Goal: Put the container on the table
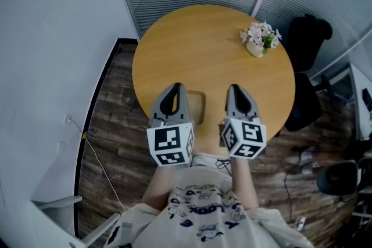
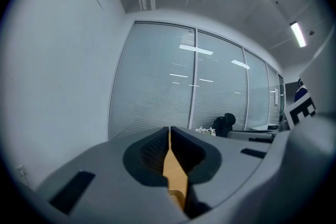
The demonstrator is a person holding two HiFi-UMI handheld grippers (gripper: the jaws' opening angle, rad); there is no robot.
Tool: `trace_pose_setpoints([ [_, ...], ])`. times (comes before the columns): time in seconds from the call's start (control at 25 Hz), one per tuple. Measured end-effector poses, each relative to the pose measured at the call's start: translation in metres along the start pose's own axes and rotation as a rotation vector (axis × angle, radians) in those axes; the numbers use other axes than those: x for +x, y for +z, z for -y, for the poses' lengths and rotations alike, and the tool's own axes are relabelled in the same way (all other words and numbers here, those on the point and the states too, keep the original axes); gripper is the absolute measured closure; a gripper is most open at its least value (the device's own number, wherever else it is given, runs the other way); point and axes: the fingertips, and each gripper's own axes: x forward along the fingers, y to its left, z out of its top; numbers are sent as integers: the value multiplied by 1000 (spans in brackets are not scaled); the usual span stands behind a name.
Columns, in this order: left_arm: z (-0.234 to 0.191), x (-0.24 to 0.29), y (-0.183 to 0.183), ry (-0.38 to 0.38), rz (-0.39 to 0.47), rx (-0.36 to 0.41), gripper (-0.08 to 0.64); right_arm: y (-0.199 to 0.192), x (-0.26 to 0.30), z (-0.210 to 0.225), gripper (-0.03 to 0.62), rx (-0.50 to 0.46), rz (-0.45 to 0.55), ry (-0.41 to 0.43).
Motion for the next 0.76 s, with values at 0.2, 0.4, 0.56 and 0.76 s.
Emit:
trace_pose_setpoints([
  [0.2,2,3,0,1,-4,10,545,1,0,3,571,-1,0,1],
  [0.4,4,5,-4,-1,-13,9,545,-2,0,6,571,1,-8,-1],
  [0.56,4,5,-5,-6,-15,8,545,-2,0,6,571,2,-7,-6],
  [0.76,5,8,-4,-4,-12,12,545,-2,2,9,571,3,-4,-11],
])
